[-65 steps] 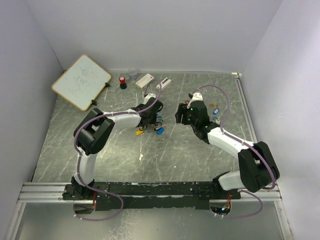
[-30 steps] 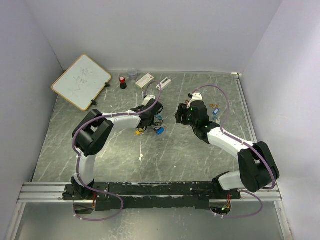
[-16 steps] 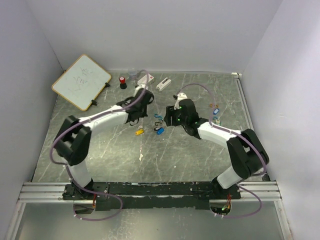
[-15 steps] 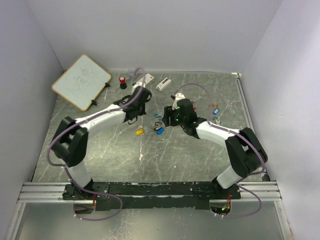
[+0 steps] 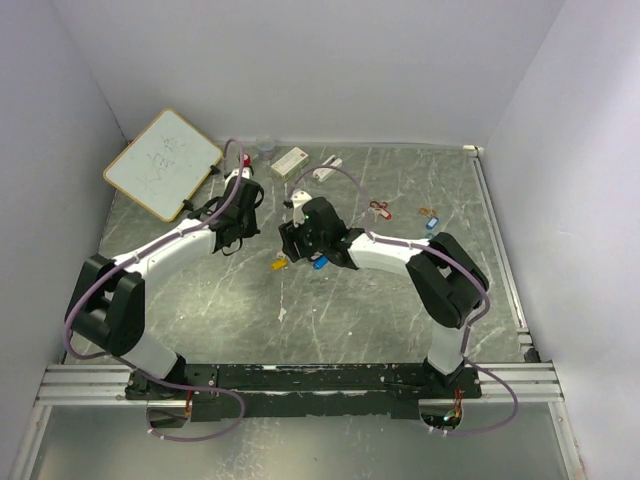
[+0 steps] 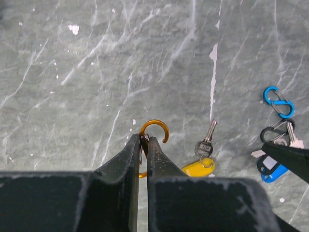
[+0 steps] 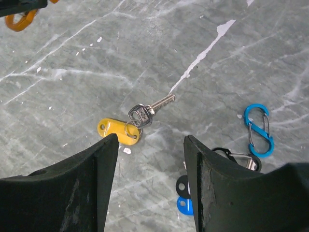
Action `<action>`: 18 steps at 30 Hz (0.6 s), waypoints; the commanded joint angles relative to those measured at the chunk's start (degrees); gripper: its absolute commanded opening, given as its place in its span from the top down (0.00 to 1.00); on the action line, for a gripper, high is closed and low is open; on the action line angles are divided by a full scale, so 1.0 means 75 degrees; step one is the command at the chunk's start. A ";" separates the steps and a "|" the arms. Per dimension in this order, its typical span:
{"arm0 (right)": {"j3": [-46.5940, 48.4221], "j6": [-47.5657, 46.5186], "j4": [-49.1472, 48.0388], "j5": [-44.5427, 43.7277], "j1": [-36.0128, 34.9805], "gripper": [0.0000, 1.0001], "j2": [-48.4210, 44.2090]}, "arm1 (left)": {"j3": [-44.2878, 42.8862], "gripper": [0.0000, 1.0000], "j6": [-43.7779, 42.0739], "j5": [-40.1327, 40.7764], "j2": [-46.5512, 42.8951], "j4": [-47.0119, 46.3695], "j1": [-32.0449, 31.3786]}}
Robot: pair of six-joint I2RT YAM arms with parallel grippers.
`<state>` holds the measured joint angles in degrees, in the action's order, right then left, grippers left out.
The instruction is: Put the keys on the keyring
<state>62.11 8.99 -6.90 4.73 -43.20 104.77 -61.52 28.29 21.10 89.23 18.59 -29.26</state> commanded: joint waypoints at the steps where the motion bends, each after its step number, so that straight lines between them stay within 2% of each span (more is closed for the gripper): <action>1: 0.0390 -0.0299 0.0208 0.0154 -0.0152 0.43 0.0440 | 0.0295 0.93 0.0152 -0.0298 -0.0528 -0.0087 0.0144; 18: 0.0842 -0.0432 0.0488 -0.0104 -0.0532 0.43 0.1183 | 0.0780 0.93 0.0208 -0.0563 -0.0724 -0.0229 0.0326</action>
<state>66.87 6.17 -3.70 4.69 -47.22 112.46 -56.16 29.47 18.11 85.17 18.26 -27.35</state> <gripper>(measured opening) 0.570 0.148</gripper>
